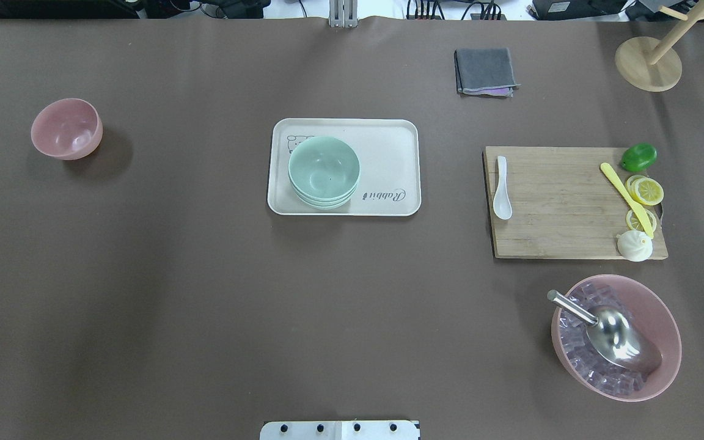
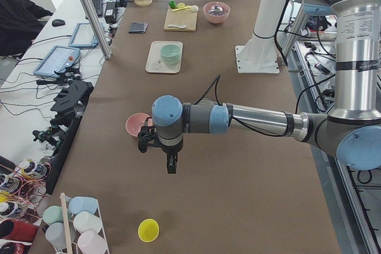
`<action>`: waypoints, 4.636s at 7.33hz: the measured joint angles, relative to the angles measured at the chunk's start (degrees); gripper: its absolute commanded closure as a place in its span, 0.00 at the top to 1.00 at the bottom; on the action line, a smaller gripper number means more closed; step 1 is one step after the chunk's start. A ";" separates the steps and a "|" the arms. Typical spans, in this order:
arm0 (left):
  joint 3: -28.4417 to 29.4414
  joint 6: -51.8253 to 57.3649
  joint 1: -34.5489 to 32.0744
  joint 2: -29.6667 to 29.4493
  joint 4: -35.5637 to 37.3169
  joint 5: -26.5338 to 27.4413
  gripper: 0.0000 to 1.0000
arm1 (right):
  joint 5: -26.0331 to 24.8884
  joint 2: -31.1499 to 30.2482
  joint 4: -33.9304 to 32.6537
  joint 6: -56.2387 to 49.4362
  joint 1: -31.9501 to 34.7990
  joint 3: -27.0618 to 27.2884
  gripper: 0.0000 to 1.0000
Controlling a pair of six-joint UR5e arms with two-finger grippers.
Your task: Stack pink bowl on green and place spoon
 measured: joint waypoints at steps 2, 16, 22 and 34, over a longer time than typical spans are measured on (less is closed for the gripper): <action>-0.01 0.04 -0.02 0.14 -0.79 -0.01 0.98 | 0.04 -0.09 -0.02 0.00 0.00 0.14 1.00; 0.15 -0.56 0.03 -0.35 -0.98 0.29 0.98 | -0.05 0.04 0.09 0.35 0.00 1.35 1.00; -0.02 -0.57 0.21 -1.38 -1.05 0.24 0.98 | -0.01 0.21 0.09 0.40 0.00 1.22 1.00; 2.60 -2.40 6.39 -8.49 -8.05 0.22 0.98 | -0.43 0.38 0.19 -0.31 0.00 2.24 1.00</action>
